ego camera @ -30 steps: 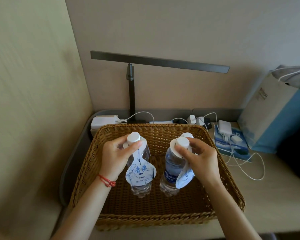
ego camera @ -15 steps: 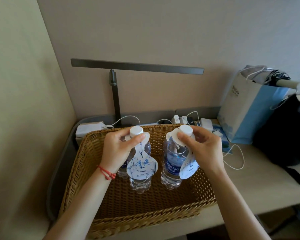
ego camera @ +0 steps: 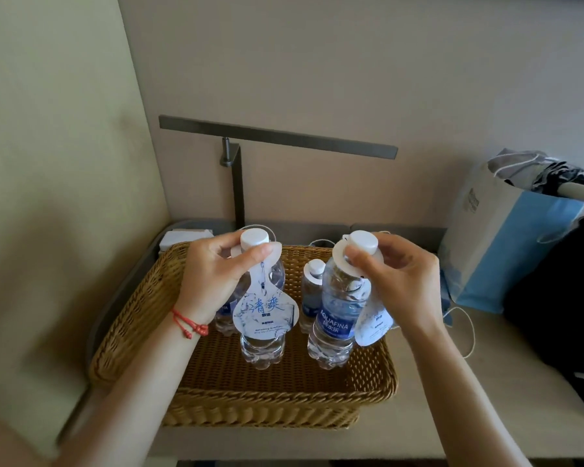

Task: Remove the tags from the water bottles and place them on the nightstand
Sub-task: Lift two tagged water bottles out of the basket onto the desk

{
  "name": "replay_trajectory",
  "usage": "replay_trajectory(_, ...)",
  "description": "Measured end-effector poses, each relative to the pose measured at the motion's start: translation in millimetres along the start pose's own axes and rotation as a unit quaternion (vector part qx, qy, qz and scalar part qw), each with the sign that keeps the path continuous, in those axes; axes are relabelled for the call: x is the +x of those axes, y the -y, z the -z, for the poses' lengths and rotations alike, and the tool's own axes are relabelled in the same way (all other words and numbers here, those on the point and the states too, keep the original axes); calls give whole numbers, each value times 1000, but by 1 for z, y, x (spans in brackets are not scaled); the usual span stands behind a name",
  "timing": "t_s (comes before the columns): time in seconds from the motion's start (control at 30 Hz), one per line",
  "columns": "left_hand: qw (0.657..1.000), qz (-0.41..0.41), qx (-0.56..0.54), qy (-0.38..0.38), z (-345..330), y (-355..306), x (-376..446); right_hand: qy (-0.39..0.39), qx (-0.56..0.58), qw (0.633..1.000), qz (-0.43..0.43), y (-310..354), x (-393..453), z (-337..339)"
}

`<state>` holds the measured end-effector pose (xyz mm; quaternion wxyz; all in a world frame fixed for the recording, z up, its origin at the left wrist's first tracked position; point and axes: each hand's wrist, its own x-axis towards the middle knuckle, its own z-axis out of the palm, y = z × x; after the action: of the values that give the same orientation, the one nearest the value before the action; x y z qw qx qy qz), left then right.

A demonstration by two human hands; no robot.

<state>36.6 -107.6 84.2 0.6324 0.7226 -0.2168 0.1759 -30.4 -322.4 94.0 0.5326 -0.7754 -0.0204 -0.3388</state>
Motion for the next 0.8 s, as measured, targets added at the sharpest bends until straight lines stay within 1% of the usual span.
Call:
replay_trajectory(0.1, 999, 14, 9, -28, -5, -19, -11, 16, 31, 999, 12, 6, 1, 18)
replay_trajectory(0.2, 999, 23, -4, -35, -10, -41, -24, 35, 43, 998, 34, 13, 0, 36)
replay_trajectory(0.43, 999, 3, -4, -54, -18, -79, -64, 67, 61, 995, 48, 29, -23, 68)
replay_trajectory(0.63, 1000, -10, 13, -21, -16, -89, -105, 70, 62, 995, 25, 40, -66, 87)
replay_trajectory(0.8, 1000, 3, 19, -2, -16, -93, -143, 50, 36, 998, 11, 52, -112, 99)
